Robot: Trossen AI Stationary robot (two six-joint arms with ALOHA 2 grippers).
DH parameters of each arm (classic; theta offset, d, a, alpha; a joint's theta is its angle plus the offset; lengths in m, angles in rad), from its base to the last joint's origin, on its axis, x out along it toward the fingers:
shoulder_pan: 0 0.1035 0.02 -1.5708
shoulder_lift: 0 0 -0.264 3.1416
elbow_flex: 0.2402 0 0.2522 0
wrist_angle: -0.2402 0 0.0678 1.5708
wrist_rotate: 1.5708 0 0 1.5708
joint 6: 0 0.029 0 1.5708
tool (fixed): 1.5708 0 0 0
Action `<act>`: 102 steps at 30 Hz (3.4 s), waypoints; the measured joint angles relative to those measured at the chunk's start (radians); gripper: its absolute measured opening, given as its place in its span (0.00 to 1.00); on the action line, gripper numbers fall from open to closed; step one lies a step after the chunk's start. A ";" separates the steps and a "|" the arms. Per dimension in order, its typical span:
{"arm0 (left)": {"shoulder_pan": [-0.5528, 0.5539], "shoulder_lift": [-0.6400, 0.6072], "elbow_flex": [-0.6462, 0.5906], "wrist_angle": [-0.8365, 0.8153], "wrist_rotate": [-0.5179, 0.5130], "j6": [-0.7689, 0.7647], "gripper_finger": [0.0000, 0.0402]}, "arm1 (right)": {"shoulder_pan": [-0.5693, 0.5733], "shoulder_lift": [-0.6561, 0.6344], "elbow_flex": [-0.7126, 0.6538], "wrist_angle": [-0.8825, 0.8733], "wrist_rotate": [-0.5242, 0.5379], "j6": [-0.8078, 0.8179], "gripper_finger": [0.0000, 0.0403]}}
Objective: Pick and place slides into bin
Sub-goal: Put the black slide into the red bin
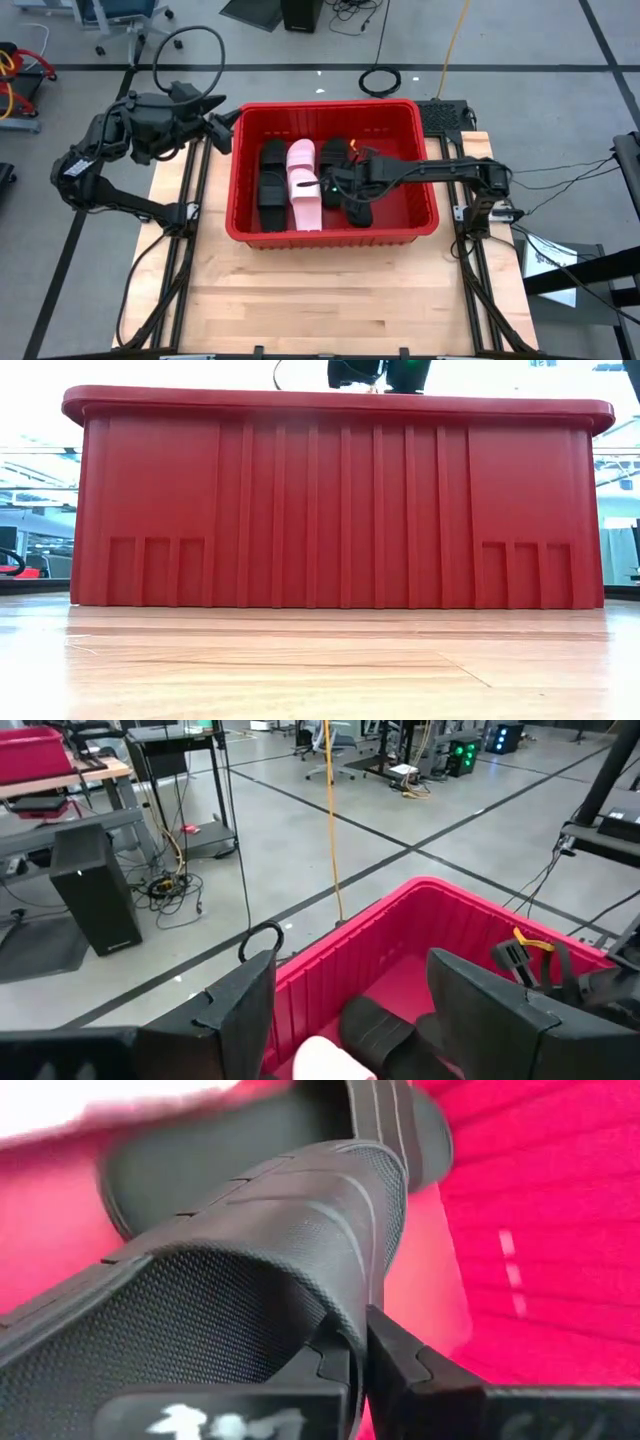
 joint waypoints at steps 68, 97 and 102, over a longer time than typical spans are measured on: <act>0.000 0.000 -0.001 -0.010 0.133 0.128 0.64 | -0.025 0.282 0.255 0.005 -0.175 0.053 0.51; -0.001 0.000 -0.001 -0.011 0.133 0.131 0.64 | -0.008 0.207 0.228 -0.014 -0.404 -0.024 0.59; -0.001 0.000 -0.001 -0.012 0.133 0.131 0.64 | 0.005 0.206 0.114 0.101 -0.407 -0.041 0.58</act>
